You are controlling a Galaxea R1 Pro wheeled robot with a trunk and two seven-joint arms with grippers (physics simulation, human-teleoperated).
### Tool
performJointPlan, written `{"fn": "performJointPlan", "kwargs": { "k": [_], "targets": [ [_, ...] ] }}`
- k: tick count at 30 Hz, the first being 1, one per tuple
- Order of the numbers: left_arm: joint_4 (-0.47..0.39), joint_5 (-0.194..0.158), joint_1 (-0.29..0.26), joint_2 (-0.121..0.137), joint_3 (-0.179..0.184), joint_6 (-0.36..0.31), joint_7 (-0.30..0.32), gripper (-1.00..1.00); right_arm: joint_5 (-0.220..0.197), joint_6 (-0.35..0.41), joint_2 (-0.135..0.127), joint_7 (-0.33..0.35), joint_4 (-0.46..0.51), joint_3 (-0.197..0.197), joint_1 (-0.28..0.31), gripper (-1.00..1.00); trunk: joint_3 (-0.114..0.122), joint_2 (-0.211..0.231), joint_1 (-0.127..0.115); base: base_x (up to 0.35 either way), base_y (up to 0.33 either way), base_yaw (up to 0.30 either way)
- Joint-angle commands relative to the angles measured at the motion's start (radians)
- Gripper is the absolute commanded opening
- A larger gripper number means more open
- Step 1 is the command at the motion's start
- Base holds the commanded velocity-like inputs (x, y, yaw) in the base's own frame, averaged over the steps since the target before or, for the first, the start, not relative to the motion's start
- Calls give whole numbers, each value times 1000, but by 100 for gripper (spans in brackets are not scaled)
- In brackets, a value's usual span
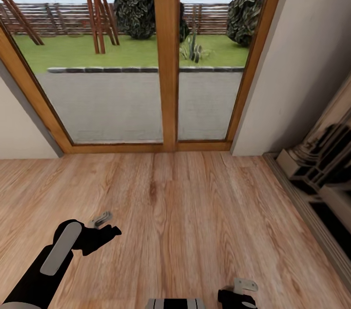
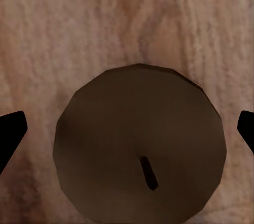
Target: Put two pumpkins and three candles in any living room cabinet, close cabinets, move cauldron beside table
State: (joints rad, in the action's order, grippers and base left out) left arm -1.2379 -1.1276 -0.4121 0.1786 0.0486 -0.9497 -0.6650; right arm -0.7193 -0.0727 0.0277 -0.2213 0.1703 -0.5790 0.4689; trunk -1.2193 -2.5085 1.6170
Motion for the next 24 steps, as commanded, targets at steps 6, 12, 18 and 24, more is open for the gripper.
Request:
{"fn": "performJointPlan", "kwargs": {
  "k": [6,12,18,24],
  "targets": [
    [-1,-12,-1,1,1,0,-10,100,-11,-4,0,-4,0,-9,1,100,-1,0,0,29,0,0],
    [-1,-12,-1,1,1,0,-9,100,-11,-4,0,-4,0,-9,1,100,-5,-1,0,2,0,0],
    [-2,-12,-1,1,0,0,-8,100,-11,-4,0,-4,0,-9,1,100,-9,-1,1,0,0,0],
    [-2,-12,-1,1,0,0,-8,100,-11,-4,0,-4,0,-9,1,100,-20,-1,2,0,0,0]
  ]
}}
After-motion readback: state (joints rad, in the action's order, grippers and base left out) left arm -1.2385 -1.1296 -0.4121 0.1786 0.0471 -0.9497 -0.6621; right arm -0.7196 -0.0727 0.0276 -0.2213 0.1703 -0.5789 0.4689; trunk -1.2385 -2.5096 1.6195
